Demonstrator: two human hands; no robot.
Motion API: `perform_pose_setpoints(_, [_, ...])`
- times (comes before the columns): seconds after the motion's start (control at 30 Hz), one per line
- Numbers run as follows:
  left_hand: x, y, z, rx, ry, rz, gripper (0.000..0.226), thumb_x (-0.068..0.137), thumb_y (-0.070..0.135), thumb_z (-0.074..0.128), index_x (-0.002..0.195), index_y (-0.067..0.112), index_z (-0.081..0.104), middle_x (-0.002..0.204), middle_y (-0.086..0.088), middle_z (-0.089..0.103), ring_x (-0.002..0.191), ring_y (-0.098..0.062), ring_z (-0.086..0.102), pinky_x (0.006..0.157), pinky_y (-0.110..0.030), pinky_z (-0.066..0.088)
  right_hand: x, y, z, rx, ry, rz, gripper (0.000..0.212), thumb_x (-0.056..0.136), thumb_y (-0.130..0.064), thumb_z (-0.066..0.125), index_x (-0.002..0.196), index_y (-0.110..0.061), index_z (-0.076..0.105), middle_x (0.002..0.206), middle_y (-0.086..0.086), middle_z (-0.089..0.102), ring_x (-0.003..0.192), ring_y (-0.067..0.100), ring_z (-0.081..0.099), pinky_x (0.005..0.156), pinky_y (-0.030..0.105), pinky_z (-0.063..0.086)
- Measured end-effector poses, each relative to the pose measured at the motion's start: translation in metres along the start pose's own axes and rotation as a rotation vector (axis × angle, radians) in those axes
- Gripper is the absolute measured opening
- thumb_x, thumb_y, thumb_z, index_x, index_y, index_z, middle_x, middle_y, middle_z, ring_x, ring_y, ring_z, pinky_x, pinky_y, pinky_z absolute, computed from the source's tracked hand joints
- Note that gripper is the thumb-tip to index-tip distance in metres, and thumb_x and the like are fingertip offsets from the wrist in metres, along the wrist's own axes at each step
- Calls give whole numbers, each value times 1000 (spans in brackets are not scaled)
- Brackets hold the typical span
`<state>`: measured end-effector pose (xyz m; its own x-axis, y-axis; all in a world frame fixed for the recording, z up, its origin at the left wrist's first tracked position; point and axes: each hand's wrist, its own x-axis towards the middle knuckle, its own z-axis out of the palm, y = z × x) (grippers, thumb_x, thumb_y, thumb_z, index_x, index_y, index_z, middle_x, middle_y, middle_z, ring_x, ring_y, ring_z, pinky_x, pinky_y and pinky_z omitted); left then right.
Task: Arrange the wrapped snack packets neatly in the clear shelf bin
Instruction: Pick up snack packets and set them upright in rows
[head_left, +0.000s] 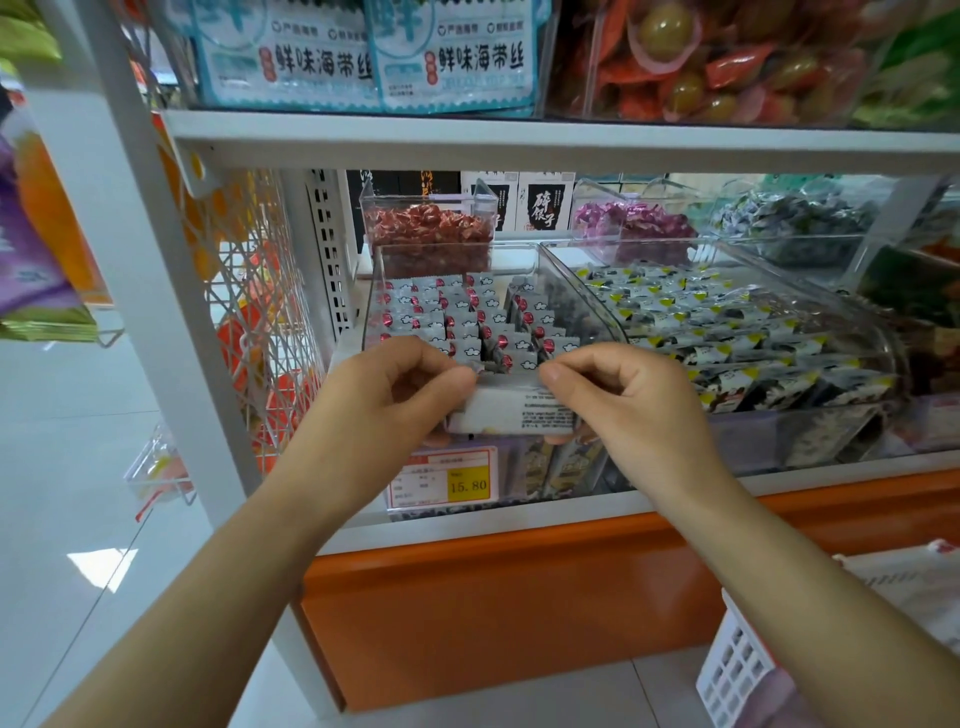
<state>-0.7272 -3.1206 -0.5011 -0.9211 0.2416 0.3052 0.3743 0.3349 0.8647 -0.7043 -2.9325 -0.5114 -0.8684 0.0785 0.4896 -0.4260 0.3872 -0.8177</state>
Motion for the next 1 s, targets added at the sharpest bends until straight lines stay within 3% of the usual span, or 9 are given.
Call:
perform_pose_setpoints(0.13, [1,-2,-1,33,-42,-7,21,75,33,69,94,32,61,92,6,69,80,-5,66,70,-21,57,5,2,-6,182,-100,179,17,87,-13,61,72,-13,69,68,0,72,64,16,71,54,34,59])
perform_pose_setpoints(0.37, [1,-3,0,15,-82,1,19,82,23,65,94,37,59,97,6,67,87,-8,66,72,-18,55,16,9,-21,322,-292,289,17,76,-18,63,62,-15,74,71,2,73,66,16,71,47,28,57])
perform_pose_setpoints(0.5, [1,-2,1,8,-77,8,20,83,21,64,93,38,59,94,8,67,85,-4,65,64,-8,49,19,14,-23,377,-327,322,12,68,-20,65,62,-13,74,71,5,73,65,21,71,48,30,57])
perform_pose_setpoints(0.63, [1,-3,2,15,-76,2,21,84,19,63,96,36,59,95,7,67,82,2,65,62,-6,48,19,16,-23,385,-335,317,12,68,-20,66,65,-10,73,71,7,73,63,22,71,47,28,56])
perform_pose_setpoints(0.77, [0,-9,6,40,-17,-19,21,87,22,61,105,30,61,93,8,69,80,0,67,68,-12,53,18,21,-18,404,-269,285,16,69,-22,65,72,-9,74,75,9,74,69,21,72,50,25,57])
perform_pose_setpoints(0.87, [0,-10,11,6,90,-50,22,89,20,58,111,20,64,87,10,70,75,0,68,64,-14,54,15,20,-15,474,-304,217,27,68,-28,70,92,-17,73,93,6,74,87,21,71,69,25,58])
perform_pose_setpoints(0.93, [0,-9,14,-49,134,-61,23,90,17,58,111,14,65,84,10,69,71,0,68,59,-9,51,14,19,-14,396,-318,144,42,65,-28,74,106,-27,67,102,0,73,95,18,69,79,25,56])
perform_pose_setpoints(1.0, [0,-5,14,-18,161,-29,29,90,20,57,118,13,62,86,14,67,71,2,67,58,-8,50,14,18,-11,300,-248,79,44,66,-27,72,109,-30,63,101,-6,73,89,16,71,75,22,56])
